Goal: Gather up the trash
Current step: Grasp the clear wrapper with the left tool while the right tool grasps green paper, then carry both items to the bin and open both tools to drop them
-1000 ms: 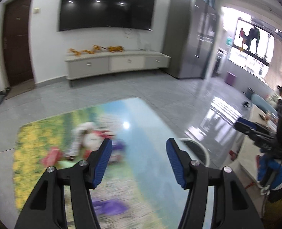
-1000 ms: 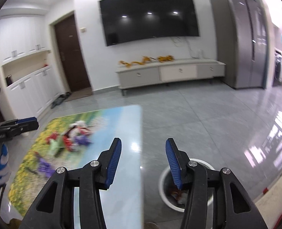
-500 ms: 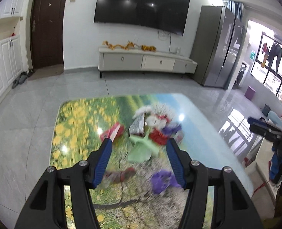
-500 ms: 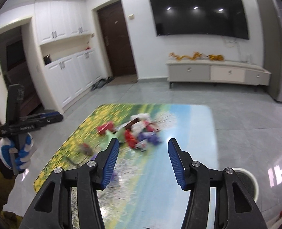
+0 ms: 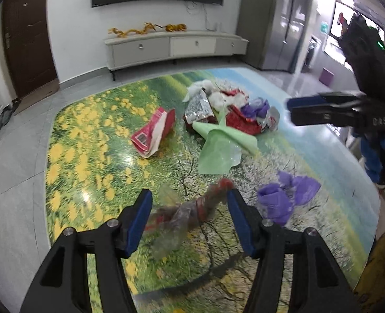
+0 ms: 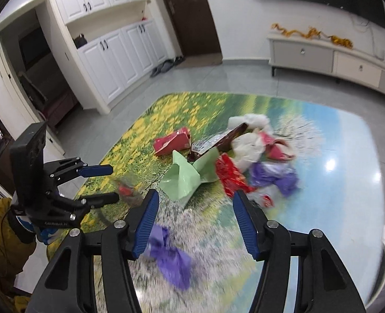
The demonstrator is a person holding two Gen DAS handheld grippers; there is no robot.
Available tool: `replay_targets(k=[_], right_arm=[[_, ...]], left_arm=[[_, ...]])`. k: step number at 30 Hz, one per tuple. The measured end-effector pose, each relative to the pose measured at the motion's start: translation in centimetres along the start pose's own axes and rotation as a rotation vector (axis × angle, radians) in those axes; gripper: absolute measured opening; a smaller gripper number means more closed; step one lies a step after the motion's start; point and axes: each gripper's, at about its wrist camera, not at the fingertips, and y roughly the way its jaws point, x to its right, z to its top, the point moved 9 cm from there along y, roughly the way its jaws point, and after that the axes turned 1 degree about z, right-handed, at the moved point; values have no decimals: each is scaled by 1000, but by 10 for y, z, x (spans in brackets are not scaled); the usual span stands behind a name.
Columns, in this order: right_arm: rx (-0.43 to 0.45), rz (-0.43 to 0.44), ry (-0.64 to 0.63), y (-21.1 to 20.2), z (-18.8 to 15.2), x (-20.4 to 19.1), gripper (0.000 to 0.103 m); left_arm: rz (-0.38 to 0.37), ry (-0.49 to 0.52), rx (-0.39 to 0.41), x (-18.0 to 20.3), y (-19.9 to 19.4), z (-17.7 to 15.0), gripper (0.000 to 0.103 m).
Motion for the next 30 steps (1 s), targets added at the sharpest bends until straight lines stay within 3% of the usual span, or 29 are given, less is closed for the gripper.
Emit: replay_targets(k=[8,11,15,16,23,30], right_arm=[[-88,-7,-24,60,4,-5,64],[-104,-8,-24,72,4,-4,62],[-122,-18,-37,82,2,-4,31],[-120,-14,-43,82,1,-5,25],[-68,38,-64,57,1,-21,24],[74,75,-59,-9,15,-32,24]], left_arm=[[-79,-9,-43,-1,25,-14,60],[-94,-21,-44,2,27,-20,54],[-114,-50,-44,5,24,-23,24],[-119,-61,-44,4,23,-24,21],[-77,-139,-8,-1,6,-29,13],[-5,-192,55,-8,-36,-17,12]])
